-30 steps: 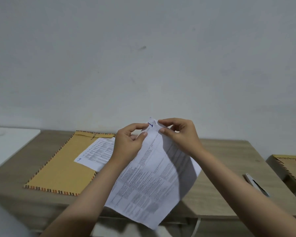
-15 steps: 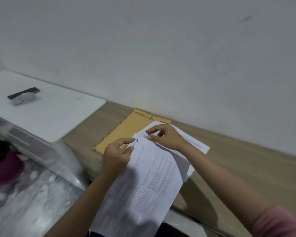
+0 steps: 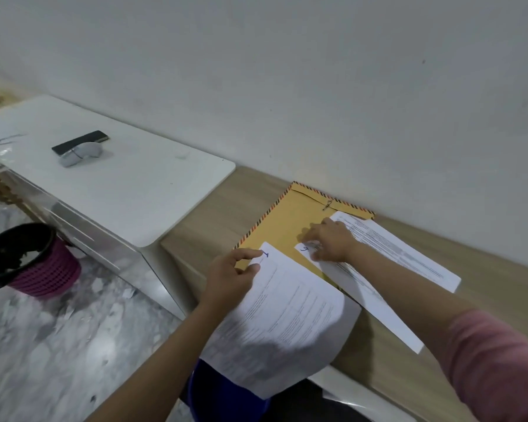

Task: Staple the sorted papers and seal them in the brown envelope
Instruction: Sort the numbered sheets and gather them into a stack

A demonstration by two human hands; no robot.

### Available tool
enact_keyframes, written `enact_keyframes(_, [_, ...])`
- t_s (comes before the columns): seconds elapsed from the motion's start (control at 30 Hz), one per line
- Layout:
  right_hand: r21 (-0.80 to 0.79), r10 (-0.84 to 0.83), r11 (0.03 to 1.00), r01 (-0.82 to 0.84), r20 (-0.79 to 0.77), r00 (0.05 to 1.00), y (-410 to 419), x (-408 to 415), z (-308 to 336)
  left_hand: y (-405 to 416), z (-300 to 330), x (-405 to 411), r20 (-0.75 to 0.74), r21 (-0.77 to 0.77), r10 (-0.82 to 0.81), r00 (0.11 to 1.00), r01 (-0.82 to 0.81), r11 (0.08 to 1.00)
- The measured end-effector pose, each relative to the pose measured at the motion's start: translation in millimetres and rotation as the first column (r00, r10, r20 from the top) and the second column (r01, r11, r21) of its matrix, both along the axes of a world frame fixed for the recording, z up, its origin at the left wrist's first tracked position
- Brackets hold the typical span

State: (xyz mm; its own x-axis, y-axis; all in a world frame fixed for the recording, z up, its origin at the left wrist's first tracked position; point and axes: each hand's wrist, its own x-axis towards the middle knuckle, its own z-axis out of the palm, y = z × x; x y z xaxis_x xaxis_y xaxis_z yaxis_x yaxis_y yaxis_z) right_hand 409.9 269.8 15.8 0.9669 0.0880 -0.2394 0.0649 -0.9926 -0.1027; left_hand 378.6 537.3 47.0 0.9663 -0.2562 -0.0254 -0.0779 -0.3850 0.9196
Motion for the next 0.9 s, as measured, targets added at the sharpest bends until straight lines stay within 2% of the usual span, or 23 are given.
enact_keyframes(0.07, [-0.104, 0.021, 0.994, -0.019, 0.016, 1.0, 0, 1, 3, -3, -3, 8, -0.001, 0.036, -0.054, 0.999, 0.054, 0.998])
enact_keyframes(0.13, [-0.13, 0.024, 0.991, -0.027, -0.021, 0.999, -2, 1, 0, -7, -5, 14, 0.014, 0.068, -0.128, 0.992, 0.127, 0.99])
enact_keyframes(0.23, [-0.118, 0.027, 0.992, -0.038, -0.096, 0.995, -1, 0, 0, -16, -6, 18, -0.024, 0.011, -0.141, 0.99, 0.142, 0.99])
enact_keyframes(0.4, [-0.193, 0.035, 0.98, -0.056, -0.112, 0.993, -1, 0, 5, -19, -2, 15, -0.135, -0.053, -0.15, 0.979, 0.144, 0.988])
enact_keyframes(0.57, [-0.145, 0.007, 0.989, -0.013, -0.04, 0.999, -1, -5, 5, -13, -2, 10, -0.141, -0.073, -0.149, 0.979, 0.14, 0.987])
enact_keyframes(0.77, [-0.216, 0.084, 0.974, -0.067, 0.071, 0.994, -12, -16, 16, -15, 10, 5, -0.099, -0.07, -0.183, 0.978, 0.176, 0.982])
enact_keyframes(0.9, [-0.082, 0.052, 0.996, -0.033, 0.242, 0.969, -20, -27, 50, -31, 19, 2, -0.128, -0.136, -0.238, 0.963, 0.22, 0.966])
